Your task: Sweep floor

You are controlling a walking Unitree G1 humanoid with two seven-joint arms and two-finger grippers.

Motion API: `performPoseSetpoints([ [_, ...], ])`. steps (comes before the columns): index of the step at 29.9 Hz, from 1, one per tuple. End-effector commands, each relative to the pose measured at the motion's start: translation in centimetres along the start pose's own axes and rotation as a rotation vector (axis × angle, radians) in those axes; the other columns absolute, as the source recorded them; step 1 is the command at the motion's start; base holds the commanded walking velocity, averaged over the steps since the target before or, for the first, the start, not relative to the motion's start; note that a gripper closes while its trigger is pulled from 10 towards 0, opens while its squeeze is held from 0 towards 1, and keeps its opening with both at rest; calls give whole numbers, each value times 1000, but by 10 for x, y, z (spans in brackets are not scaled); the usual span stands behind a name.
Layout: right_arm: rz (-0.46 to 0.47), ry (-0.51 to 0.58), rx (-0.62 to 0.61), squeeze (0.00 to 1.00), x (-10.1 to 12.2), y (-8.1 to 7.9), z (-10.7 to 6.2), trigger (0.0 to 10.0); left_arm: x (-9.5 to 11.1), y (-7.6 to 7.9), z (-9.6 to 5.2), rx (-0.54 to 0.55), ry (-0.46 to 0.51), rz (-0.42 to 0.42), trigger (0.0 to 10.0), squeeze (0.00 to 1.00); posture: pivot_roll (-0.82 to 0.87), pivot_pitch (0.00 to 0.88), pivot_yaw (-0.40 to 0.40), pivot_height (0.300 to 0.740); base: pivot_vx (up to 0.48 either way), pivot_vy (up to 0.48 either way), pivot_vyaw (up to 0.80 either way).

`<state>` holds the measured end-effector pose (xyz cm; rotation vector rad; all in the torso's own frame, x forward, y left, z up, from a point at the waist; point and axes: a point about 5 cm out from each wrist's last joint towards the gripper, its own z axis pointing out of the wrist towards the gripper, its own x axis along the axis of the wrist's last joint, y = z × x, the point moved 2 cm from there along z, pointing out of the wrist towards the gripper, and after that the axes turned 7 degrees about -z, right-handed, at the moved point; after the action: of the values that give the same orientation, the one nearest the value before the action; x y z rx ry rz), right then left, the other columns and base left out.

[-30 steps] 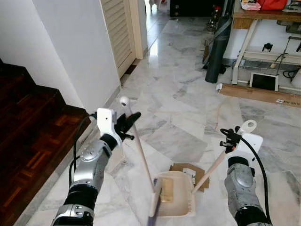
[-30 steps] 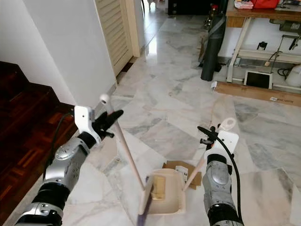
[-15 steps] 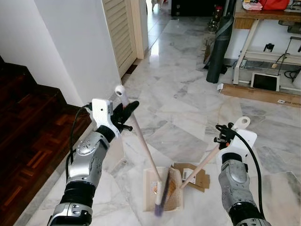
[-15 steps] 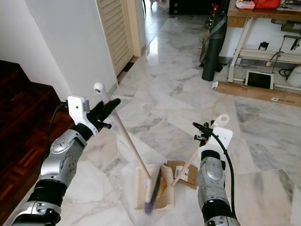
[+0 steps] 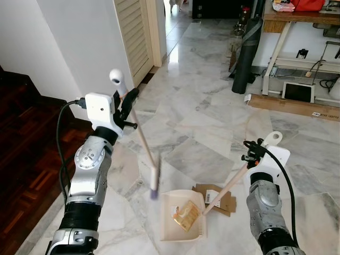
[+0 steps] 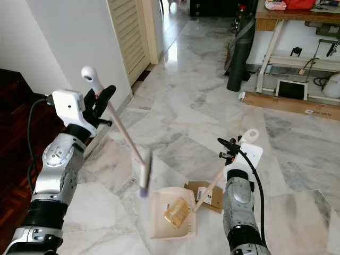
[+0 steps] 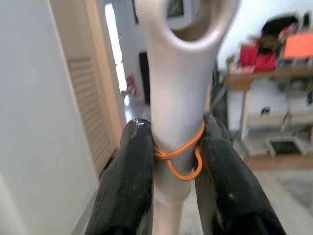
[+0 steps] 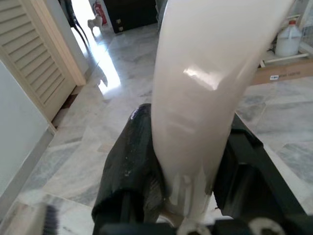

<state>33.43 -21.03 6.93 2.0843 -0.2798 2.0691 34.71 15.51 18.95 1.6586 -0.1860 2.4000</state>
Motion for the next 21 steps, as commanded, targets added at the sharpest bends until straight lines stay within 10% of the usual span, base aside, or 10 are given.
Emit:
performPoseSetpoints([
  [1,20,74,-5,0,16,-2,3,10000,-16,-4,-11,15,-52,42,10000,0,11,0,82,740,0,0,0],
  [8,-26,85,-7,0,15,8,-4,10000,-47,-6,-37,73,-139,44,10000,0,18,0,52,740,0,0,64],
  [21,-29,97,3,0,19,7,-5,10000,-53,2,-32,69,-128,32,10000,0,2,0,44,740,0,0,764],
])
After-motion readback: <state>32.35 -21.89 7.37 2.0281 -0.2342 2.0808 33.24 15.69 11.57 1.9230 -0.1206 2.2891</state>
